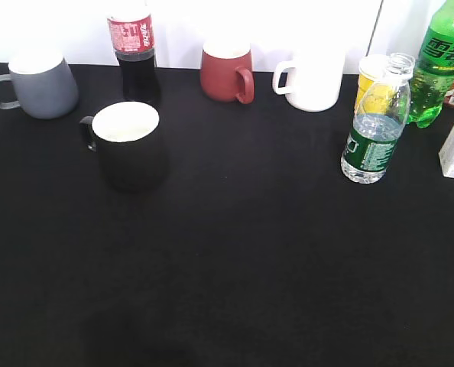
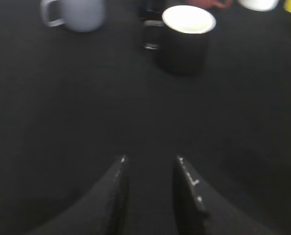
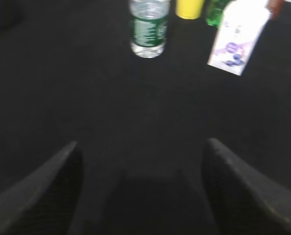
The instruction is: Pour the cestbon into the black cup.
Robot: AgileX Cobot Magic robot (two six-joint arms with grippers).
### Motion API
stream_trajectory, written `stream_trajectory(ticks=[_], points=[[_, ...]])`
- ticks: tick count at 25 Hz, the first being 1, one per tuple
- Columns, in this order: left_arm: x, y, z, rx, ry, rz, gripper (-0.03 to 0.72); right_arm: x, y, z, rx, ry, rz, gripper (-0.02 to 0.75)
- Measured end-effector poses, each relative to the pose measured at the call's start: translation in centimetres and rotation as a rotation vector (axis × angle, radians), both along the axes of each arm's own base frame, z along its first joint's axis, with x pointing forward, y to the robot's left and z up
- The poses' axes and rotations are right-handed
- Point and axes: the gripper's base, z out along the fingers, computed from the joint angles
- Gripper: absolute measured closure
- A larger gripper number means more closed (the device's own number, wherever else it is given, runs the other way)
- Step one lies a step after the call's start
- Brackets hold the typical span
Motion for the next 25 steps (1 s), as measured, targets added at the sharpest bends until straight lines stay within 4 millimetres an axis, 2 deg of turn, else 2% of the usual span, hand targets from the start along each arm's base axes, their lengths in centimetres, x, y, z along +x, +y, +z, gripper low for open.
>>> stream_trajectory(ticks=[5,9,25], points=[[-0.52,-0.04,-0.04,-0.004,-0.041,0.198,0.449,-0.12,0.10,0.00,0.001,0.000,-0.175,0.164],[-0.53,-0.06,-0.04,-0.004,-0.043,0.230,0.451,-0.18,0.16,0.00,0.001,0.000,-0.281,0.164],[-0.53,-0.06,-0.04,-0.004,-0.043,0.230,0.451,-0.18,0.16,0.00,0.001,0.000,-0.284,0.164]])
